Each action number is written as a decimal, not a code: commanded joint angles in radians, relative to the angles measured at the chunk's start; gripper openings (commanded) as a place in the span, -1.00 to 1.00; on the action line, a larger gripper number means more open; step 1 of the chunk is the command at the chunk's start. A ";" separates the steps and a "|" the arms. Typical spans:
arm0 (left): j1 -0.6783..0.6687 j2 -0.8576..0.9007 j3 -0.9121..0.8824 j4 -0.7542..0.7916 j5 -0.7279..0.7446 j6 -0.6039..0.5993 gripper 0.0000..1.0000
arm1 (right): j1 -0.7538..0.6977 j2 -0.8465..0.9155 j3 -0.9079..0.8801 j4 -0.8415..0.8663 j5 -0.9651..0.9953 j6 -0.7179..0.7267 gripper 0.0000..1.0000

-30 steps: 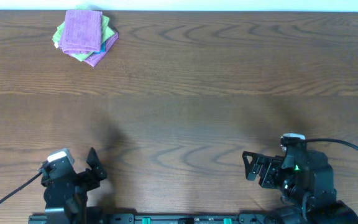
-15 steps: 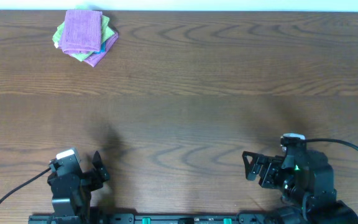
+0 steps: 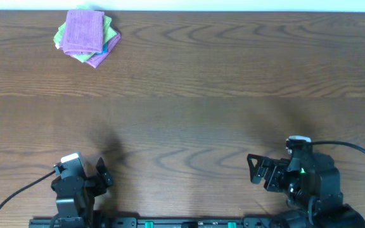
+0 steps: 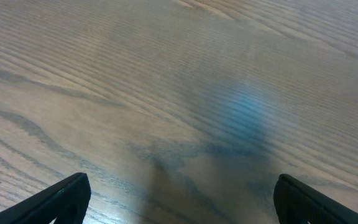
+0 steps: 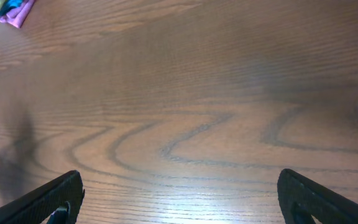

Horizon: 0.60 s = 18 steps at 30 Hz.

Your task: Fold the cloth

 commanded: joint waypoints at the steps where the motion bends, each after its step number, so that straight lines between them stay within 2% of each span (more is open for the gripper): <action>1: -0.005 -0.007 -0.035 -0.020 0.004 0.022 0.91 | -0.008 -0.004 -0.003 -0.001 -0.004 0.014 0.99; 18: -0.005 -0.007 -0.035 -0.050 0.004 0.021 0.90 | -0.008 -0.004 -0.003 -0.001 -0.004 0.014 0.99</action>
